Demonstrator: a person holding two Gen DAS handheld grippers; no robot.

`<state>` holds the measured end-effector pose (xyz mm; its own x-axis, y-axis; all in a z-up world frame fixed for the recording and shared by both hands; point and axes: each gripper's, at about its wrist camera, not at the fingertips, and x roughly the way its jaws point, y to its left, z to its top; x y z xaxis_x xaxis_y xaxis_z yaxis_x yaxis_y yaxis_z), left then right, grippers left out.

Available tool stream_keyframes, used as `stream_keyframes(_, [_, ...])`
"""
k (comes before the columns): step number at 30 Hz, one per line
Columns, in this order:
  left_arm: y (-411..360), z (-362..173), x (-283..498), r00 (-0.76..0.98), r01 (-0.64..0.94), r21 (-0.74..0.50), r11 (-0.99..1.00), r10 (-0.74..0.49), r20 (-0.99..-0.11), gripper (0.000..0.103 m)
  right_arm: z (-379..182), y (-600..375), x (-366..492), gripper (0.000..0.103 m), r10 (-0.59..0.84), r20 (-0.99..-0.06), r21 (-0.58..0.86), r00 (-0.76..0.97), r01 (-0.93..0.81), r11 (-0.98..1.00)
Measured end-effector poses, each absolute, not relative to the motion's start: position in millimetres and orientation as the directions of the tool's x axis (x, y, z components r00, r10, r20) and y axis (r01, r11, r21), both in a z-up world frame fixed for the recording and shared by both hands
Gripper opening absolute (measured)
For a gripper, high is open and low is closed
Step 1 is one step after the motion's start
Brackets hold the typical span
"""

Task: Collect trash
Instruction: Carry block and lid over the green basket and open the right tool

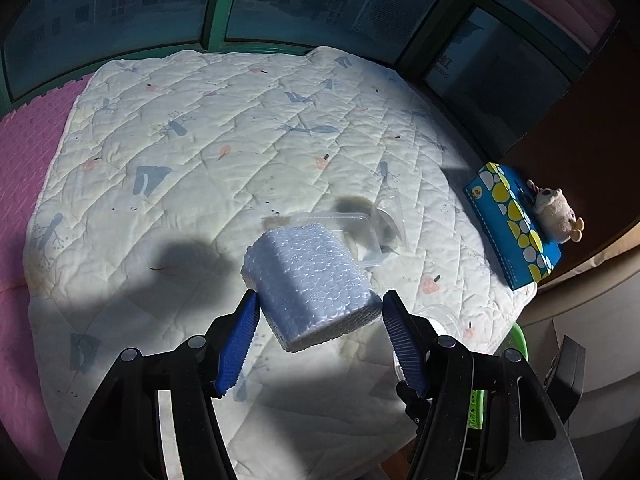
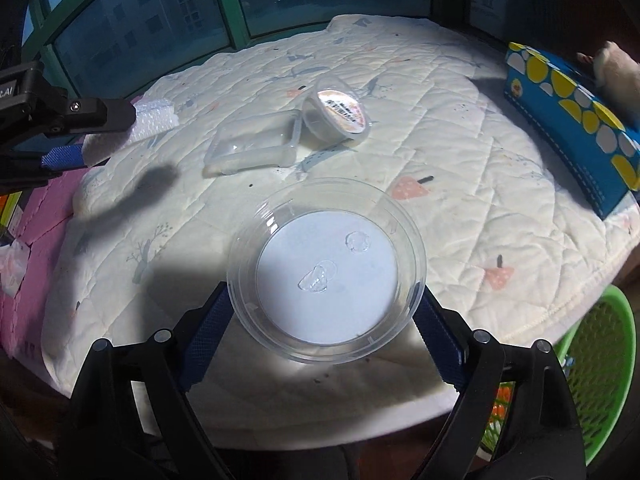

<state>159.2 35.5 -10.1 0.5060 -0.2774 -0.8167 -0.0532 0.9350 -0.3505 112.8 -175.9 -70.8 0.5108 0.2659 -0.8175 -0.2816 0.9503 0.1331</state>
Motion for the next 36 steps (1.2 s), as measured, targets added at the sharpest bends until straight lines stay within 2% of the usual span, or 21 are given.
stream_keyframes(8, [-30,-10,151,0.465,0.068,-0.346,0.936,-0.336,-0.819,0.061,-58,-239,78,0.088,0.222,-0.798,0.163,0.561,-0.154,0.975])
stream_keyframes(21, [-145,-9,137,0.384,0.265,-0.322,0.909,-0.406,-0.829,0.061,-65,-378,22,0.088,0.049,-0.816,0.168,0.576,0.155,0.974])
stream_keyframes(26, [-185,-7,133,0.359,0.327,-0.313,0.891,-0.424,-0.831,0.061,-79,-428,10,0.088,-0.004,-0.845,0.156,0.535,0.254,0.955])
stream_keyframes(36, [-239,-6,130,0.317,0.395,-0.306,0.866,-0.442,-0.839,0.061,-128,-468,4,0.088,0.029,-0.900,0.193,0.435,0.339,0.921])
